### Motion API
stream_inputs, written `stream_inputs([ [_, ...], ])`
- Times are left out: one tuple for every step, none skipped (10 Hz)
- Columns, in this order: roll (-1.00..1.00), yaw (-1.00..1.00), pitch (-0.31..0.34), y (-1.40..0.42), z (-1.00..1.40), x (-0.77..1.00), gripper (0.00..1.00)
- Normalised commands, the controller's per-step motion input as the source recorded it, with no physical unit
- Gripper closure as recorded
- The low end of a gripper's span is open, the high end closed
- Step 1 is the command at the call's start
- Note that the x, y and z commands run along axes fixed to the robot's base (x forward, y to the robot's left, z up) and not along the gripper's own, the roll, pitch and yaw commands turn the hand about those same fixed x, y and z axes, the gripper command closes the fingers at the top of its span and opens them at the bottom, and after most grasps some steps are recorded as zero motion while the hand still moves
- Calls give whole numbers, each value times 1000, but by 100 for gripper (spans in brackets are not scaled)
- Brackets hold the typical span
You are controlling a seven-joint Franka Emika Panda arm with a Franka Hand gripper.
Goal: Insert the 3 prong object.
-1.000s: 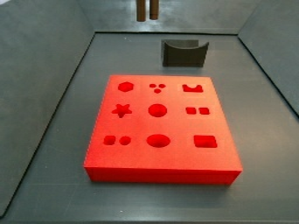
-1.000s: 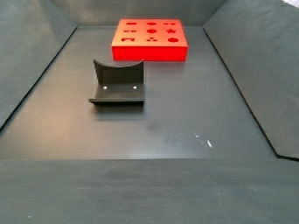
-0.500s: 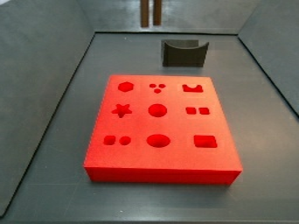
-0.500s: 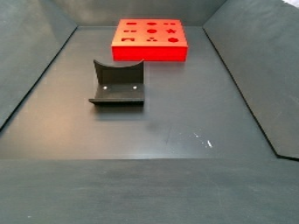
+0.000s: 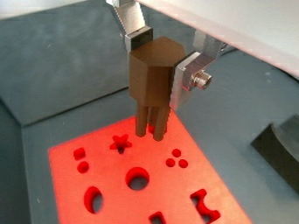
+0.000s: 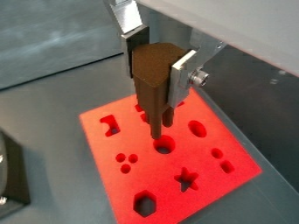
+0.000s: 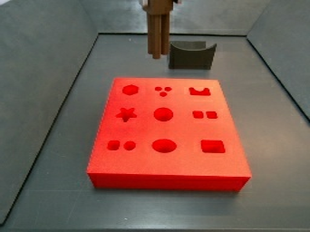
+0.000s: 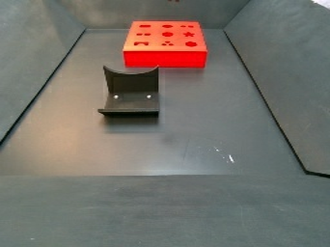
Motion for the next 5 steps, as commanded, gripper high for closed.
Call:
stream_inputs([
  [380,526,126,106,-297,460,100],
  [384,486,156,120,-251,526,100],
  [401,397,197,160,-180,629,100],
  [416,297,221,231,-114,669,100],
  [450,186,239,294,-17,709,100],
])
